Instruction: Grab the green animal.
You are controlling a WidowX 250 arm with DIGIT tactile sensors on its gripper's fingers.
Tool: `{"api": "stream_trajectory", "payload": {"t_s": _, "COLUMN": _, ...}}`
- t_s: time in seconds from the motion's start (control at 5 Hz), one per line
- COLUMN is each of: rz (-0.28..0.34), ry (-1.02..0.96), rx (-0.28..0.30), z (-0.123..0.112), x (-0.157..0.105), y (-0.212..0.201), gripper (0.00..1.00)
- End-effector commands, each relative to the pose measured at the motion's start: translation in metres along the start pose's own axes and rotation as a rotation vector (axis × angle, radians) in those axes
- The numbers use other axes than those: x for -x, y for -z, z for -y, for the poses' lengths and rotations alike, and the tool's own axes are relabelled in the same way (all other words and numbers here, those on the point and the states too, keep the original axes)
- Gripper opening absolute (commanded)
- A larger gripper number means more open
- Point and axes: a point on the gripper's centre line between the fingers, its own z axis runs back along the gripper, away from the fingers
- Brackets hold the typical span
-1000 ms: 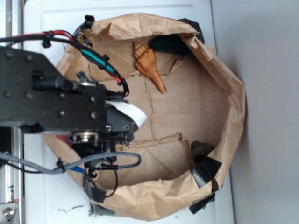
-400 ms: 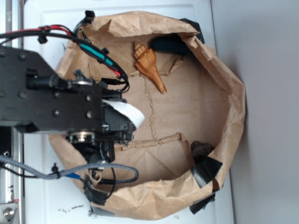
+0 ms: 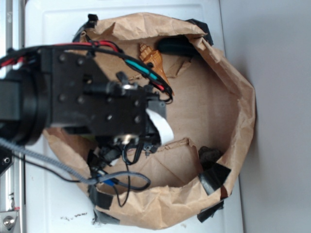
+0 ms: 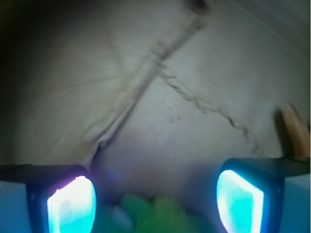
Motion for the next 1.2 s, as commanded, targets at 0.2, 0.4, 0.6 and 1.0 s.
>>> {"api": "stream_trajectory", "payload": {"t_s": 0.2, "rz": 0.030, "ry": -0.007, "rx": -0.023, "z": -0.005, "x": -0.004, "y": -0.008, "gripper": 1.00}}
{"api": "stream_trajectory", "payload": {"t_s": 0.4, "rz": 0.034, "ry": 0.154, "rx": -0.026, "z": -0.011, "x": 0.000, "y": -0.007, "gripper": 1.00}}
{"api": "stream_trajectory", "payload": {"t_s": 0.6, "rz": 0.060, "ry": 0.202, "rx": -0.042, "z": -0.005, "x": 0.008, "y": -0.008, "gripper": 1.00}}
{"api": "stream_trajectory", "payload": {"t_s": 1.0, "rz": 0.077, "ry": 0.293, "rx": -0.046, "z": -0.023, "x": 0.030, "y": -0.019, "gripper": 1.00}}
